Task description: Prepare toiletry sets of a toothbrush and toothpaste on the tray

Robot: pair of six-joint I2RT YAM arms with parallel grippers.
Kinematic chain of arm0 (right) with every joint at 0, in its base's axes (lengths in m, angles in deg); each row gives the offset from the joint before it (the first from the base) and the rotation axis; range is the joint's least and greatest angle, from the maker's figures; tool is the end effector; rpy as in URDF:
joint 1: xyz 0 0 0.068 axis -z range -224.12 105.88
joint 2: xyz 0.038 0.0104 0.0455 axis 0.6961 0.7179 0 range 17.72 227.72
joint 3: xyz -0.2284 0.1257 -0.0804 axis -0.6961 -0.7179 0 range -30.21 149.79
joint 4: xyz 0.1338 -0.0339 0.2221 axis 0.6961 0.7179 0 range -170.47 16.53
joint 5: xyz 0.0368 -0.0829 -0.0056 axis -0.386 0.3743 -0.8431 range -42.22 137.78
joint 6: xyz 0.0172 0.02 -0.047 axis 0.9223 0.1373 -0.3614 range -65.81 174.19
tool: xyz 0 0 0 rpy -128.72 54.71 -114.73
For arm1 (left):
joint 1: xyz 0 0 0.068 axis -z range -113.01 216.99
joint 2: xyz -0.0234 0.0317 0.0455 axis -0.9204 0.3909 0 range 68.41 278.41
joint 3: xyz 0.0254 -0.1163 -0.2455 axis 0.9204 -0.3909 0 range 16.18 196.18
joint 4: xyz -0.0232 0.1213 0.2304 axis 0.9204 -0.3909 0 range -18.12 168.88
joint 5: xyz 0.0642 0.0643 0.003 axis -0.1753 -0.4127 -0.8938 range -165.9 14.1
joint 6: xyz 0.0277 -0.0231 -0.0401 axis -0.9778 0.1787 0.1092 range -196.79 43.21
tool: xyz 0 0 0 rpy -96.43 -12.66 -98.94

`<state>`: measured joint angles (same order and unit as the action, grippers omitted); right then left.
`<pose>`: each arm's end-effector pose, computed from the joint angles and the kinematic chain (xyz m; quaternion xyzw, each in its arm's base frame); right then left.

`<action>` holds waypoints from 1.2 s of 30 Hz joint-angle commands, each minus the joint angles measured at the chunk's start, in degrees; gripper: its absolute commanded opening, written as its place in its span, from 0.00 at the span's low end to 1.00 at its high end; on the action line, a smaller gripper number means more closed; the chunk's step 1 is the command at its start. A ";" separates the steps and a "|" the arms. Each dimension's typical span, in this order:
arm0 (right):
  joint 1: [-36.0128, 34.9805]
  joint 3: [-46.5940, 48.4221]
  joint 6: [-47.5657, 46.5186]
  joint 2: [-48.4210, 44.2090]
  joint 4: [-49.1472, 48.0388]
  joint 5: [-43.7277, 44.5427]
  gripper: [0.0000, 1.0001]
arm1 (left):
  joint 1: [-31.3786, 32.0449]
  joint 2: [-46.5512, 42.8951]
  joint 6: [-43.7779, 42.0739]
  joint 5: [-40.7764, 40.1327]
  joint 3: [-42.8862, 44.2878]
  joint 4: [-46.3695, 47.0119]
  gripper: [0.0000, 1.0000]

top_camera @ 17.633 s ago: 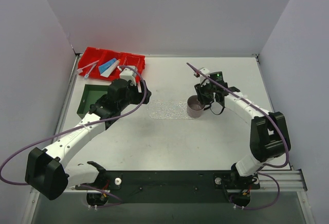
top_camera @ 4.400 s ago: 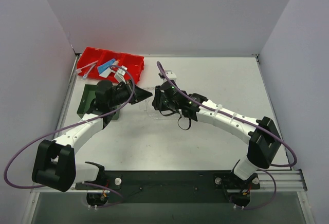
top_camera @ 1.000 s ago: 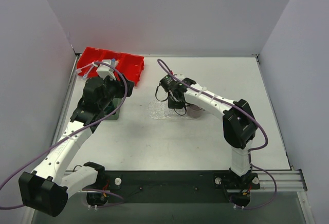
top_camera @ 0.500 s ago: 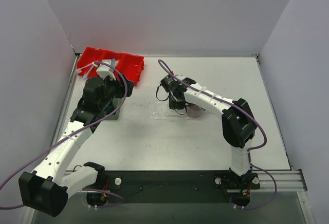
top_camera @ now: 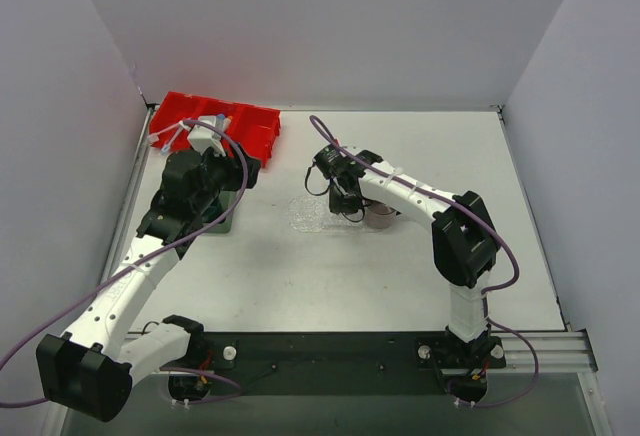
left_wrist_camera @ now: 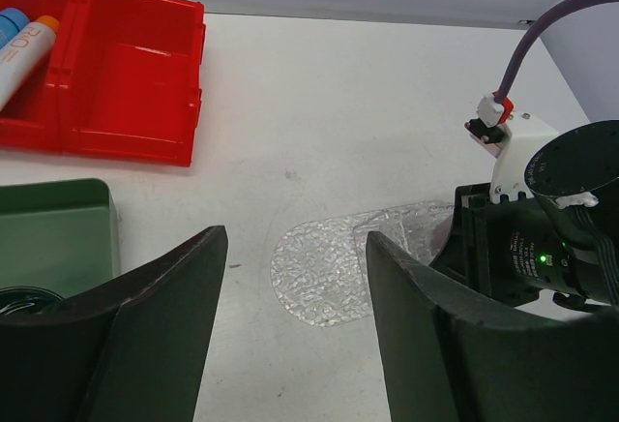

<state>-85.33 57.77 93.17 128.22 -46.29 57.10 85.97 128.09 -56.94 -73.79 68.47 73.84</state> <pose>0.3210 0.2735 0.2313 0.0047 0.9552 0.1245 0.2687 0.2306 -0.0808 0.3458 0.0056 0.7794 -0.2217 0.5860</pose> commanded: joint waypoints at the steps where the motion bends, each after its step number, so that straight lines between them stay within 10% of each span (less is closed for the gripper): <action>1: 0.43 2.01 -0.57 1.12 2.65 -0.88 0.00 | -0.44 -0.27 -0.43 0.88 0.88 0.29 0.69; 36: 2.01 3.42 -2.24 3.58 4.23 -2.99 0.00 | -0.44 0.26 -0.35 1.32 1.06 0.12 0.69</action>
<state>-83.78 59.80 91.45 130.15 -44.74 54.17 85.95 128.34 -56.91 -73.44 68.47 73.82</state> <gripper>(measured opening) 0.136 0.693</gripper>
